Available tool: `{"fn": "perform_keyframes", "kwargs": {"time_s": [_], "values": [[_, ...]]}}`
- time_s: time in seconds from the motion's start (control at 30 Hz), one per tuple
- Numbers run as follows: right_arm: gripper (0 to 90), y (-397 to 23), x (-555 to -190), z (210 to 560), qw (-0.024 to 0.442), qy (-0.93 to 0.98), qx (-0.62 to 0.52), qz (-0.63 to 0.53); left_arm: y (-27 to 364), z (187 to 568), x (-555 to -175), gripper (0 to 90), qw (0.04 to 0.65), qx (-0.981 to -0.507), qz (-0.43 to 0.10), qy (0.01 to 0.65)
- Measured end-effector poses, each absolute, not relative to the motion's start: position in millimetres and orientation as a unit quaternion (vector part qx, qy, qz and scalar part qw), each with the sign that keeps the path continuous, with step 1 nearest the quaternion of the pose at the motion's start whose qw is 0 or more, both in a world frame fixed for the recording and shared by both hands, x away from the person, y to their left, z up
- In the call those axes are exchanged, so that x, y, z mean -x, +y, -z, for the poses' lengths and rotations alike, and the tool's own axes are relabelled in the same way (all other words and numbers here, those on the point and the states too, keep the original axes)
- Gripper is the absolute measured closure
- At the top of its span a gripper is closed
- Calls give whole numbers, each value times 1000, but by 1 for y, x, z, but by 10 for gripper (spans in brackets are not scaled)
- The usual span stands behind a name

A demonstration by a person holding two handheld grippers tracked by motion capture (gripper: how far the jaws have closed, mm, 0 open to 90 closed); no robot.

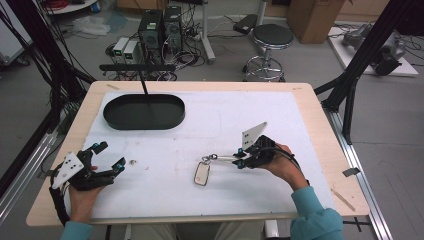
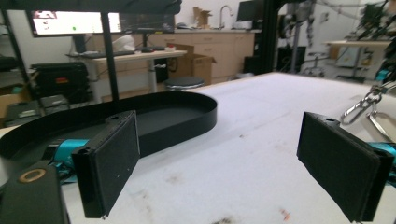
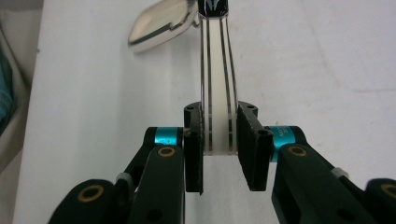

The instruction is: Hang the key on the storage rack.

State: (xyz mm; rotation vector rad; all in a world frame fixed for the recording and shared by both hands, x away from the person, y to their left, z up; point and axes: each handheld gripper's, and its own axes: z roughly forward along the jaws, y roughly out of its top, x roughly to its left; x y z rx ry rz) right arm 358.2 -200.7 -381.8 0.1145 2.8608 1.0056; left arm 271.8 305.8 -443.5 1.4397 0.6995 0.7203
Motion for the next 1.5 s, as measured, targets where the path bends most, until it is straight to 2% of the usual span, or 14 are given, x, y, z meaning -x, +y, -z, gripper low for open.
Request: {"fn": "perform_keyframes", "kwargs": {"time_s": [0.23, 0.37, 0.4, 0.63, 1.13, 1.5], "values": [[744, -195, -356, 373, 51, 929, -34, -366, 302, 421, -279, 129, 619, -664, -296, 298], [745, -185, -355, 367, 51, 924, -23, -377, 293, 410, -286, 130, 619, -681, -268, 285], [744, -183, -355, 366, 52, 924, -21, -379, 288, 405, -289, 129, 622, -691, -250, 270], [745, -170, -358, 359, 42, 917, -18, -396, 266, 384, -299, 132, 607, -733, -221, 213], [746, -147, -361, 346, 31, 906, 3, -422, 228, 346, -319, 141, 585, -780, -159, 156], [746, -129, -363, 339, 26, 903, 16, -428, 203, 337, -331, 156, 567, -806, -114, 126]]}}
